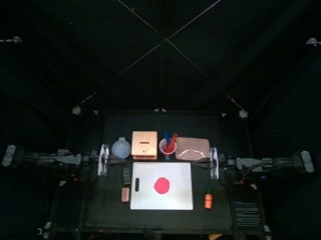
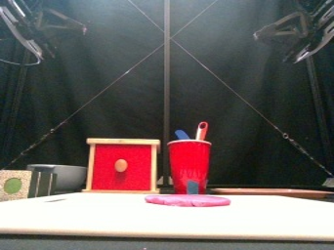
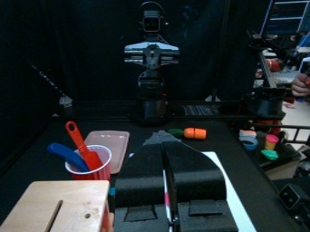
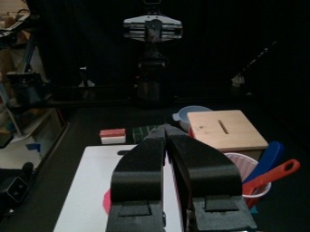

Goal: Get the cutter from the drawer then cut the dough then place the extra dough in the bowl
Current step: Open the drawer

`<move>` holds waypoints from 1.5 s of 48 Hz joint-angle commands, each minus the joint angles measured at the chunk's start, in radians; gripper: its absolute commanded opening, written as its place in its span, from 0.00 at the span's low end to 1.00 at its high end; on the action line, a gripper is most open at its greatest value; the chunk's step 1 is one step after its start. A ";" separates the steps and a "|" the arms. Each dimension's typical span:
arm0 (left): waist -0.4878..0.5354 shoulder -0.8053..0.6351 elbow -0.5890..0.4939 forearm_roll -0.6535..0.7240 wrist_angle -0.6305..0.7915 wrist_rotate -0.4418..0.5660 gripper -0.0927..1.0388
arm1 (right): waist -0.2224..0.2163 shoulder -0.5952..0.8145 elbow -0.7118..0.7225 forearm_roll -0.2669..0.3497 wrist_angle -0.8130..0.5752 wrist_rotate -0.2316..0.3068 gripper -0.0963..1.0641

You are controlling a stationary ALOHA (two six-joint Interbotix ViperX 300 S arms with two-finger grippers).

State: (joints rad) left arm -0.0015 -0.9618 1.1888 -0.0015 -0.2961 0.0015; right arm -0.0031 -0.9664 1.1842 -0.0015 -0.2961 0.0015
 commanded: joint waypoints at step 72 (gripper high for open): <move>-0.373 0.891 -0.170 -1.209 -0.578 -0.456 0.75 | -0.256 1.246 -1.161 0.069 0.712 -0.155 0.11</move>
State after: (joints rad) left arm -0.3728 -0.0905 1.0446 -1.2149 -0.8667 -0.4341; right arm -0.2408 0.3022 0.0537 0.0614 0.4172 -0.1503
